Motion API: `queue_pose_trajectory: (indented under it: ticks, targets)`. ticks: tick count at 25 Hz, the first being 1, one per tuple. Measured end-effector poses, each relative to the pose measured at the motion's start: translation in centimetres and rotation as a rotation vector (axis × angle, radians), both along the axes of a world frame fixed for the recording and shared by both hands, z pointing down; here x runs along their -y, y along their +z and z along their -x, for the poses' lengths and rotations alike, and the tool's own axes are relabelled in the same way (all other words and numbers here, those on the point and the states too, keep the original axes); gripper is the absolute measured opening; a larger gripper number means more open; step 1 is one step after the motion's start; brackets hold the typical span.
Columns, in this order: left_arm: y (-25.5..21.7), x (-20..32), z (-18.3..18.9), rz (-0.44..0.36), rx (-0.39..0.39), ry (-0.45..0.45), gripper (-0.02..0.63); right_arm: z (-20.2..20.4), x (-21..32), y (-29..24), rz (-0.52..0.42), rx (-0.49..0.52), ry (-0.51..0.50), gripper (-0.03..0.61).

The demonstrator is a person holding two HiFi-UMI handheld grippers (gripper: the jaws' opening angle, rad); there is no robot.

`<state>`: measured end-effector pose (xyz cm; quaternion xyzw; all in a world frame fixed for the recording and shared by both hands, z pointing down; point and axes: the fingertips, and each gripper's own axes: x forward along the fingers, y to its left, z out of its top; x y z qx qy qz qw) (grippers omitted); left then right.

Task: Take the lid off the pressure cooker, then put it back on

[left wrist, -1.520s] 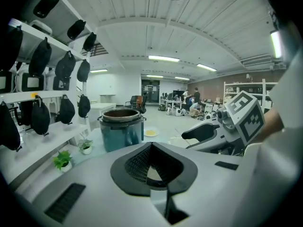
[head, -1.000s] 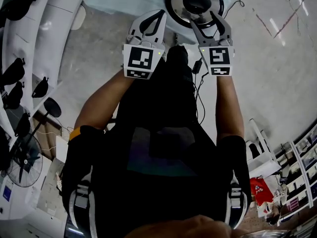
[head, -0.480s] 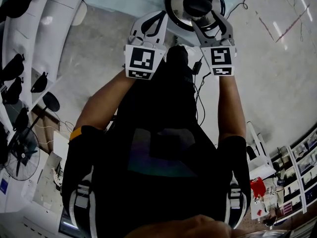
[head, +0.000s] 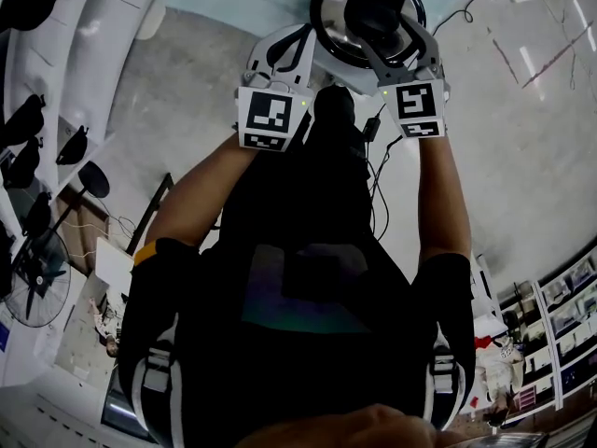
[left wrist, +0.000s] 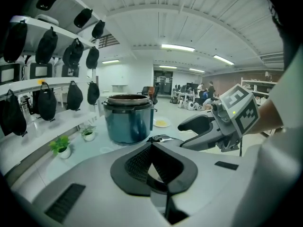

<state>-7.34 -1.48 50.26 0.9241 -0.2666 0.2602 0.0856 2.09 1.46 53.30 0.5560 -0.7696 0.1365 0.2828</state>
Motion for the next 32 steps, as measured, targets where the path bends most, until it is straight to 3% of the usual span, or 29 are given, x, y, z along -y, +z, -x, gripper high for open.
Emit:
queue_pose_trajectory:
  ticks: [18, 32]
  targets:
    - [3.2, 2.6, -0.9, 0.039, 0.07, -0.088, 0.008, 1.2, 2.9, 4.5, 0.082, -0.02, -0.328, 0.334]
    - [4.6, 3.0, -1.8, 0.077, 0.098, -0.124, 0.008, 2.1, 3.2, 6.7, 0.121, -0.026, -0.497, 0.336]
